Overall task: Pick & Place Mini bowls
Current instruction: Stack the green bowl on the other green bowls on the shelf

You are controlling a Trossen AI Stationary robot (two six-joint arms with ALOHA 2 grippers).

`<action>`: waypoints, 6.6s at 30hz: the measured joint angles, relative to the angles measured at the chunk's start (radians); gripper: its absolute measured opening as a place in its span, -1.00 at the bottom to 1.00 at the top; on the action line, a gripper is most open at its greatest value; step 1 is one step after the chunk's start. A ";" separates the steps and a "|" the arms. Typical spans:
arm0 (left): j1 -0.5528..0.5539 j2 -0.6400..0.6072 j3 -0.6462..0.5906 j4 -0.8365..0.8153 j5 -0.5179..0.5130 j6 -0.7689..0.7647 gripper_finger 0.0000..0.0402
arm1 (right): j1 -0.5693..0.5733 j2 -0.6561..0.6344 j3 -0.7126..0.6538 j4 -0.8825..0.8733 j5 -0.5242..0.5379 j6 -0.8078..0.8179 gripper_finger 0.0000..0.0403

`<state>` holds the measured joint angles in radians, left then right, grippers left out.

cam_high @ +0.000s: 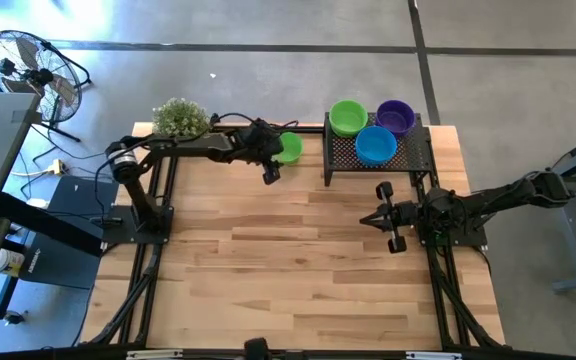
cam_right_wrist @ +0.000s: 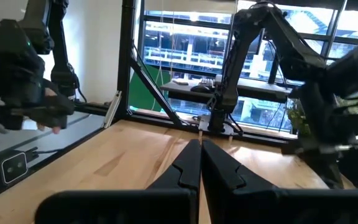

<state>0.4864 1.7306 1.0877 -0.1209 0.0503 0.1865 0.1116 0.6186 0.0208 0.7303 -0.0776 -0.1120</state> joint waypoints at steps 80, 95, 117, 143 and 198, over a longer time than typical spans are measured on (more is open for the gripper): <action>-0.454 0.325 0.435 -0.193 -0.026 -0.070 -0.65 | 0.000 0.013 0.001 0.008 0.018 0.000 -0.99; -0.474 0.189 0.270 -0.093 0.049 -0.044 -0.95 | 0.000 0.018 0.036 -0.118 0.165 0.026 -1.00; -0.440 -0.063 -0.608 1.178 -0.163 -0.276 -0.99 | 0.003 0.500 0.516 -0.784 0.347 0.188 -0.57; -0.408 -0.061 -0.657 1.187 -0.145 -0.327 -1.00 | -0.074 1.172 1.046 -1.256 0.277 0.061 -0.54; -0.408 -0.060 -0.657 1.187 -0.146 -0.327 -1.00 | -0.789 1.071 1.698 -1.879 0.076 -0.293 -0.98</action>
<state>0.0784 1.6707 0.4305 1.0660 -0.0956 -0.1402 -0.6771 1.6897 1.7184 -1.1484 -0.0012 -0.4049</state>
